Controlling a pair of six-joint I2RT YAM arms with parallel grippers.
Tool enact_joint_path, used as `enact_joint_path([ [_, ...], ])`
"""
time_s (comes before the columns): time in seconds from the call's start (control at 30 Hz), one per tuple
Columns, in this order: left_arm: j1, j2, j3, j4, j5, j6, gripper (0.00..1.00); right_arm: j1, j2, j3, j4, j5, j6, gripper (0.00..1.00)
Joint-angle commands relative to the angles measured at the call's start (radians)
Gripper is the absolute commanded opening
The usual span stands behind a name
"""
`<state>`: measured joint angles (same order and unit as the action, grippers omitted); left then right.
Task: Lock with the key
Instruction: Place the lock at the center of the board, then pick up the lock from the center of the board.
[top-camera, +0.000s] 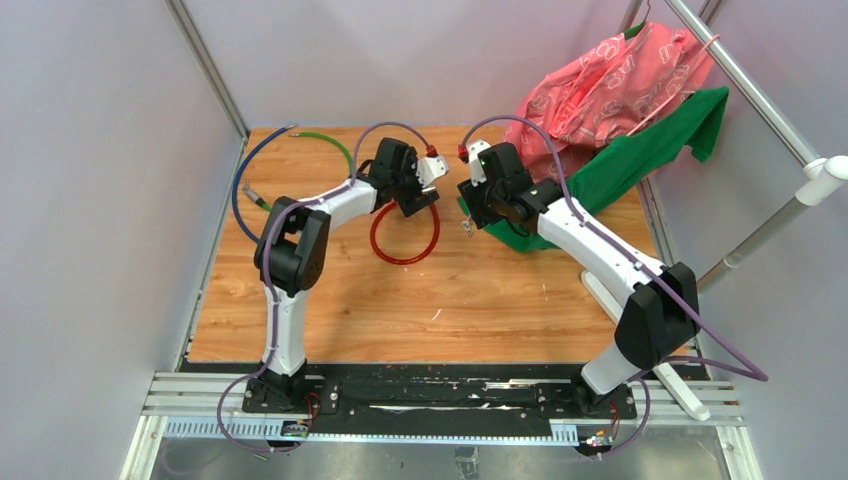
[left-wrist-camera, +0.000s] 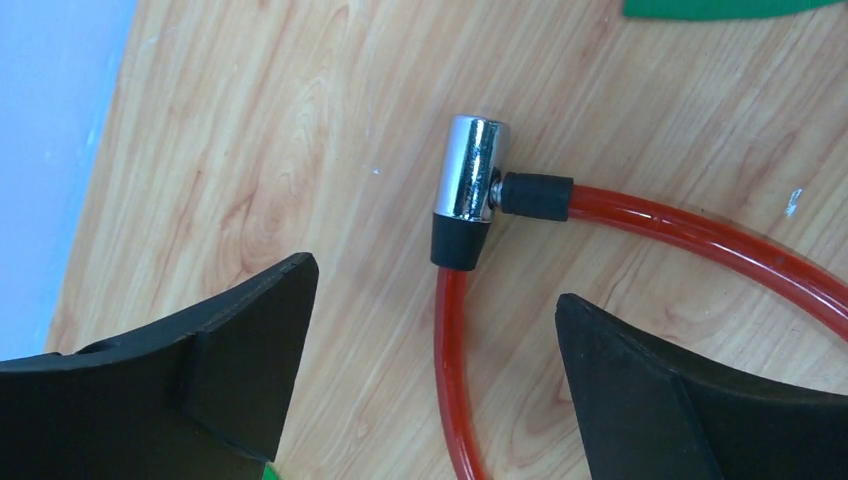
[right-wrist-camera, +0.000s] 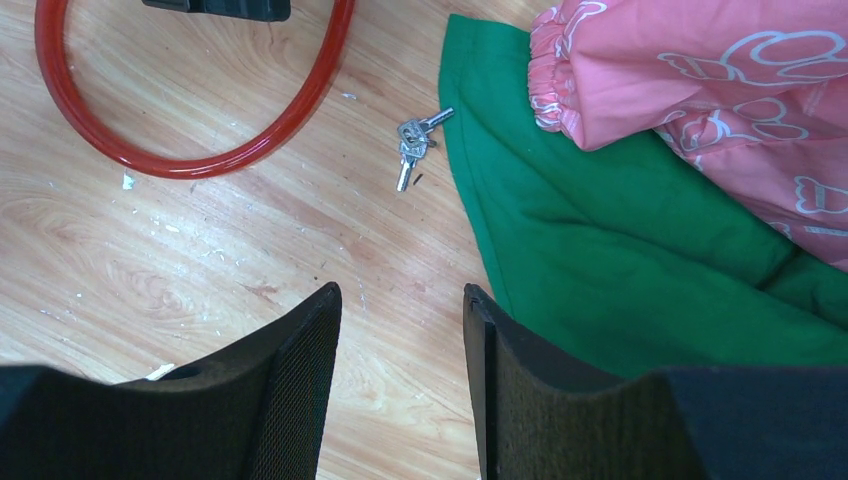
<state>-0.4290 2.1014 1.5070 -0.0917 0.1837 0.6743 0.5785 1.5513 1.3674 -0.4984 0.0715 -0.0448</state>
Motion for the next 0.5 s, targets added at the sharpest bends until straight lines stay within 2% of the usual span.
enact_joint_path([
  [0.0,-0.004,-0.104,0.015,-0.011,-0.074,-0.021,1.00,-0.005,-0.026,-0.017,-0.004,-0.009,-0.006,0.51],
  [0.03,-0.003,-0.127,0.027,-0.056,-0.083,-0.013,1.00,-0.005,-0.032,-0.024,-0.002,-0.018,-0.001,0.51],
  [0.13,0.019,-0.191,0.138,-0.364,-0.054,0.000,1.00,-0.005,-0.070,-0.041,0.005,-0.053,0.016,0.51],
  [0.2,0.062,-0.194,0.244,-0.610,-0.046,-0.048,1.00,-0.002,-0.098,-0.056,0.014,-0.112,0.020,0.50],
  [0.27,0.120,-0.207,0.294,-0.771,-0.063,-0.105,0.95,0.001,-0.133,-0.072,0.029,-0.156,0.026,0.50],
  [0.33,0.184,-0.251,0.256,-0.839,-0.082,-0.113,0.91,0.003,-0.169,-0.109,0.064,-0.209,0.035,0.50],
  [0.47,0.317,-0.348,0.116,-0.846,-0.141,-0.078,0.88,0.010,-0.219,-0.160,0.133,-0.333,0.092,0.50],
])
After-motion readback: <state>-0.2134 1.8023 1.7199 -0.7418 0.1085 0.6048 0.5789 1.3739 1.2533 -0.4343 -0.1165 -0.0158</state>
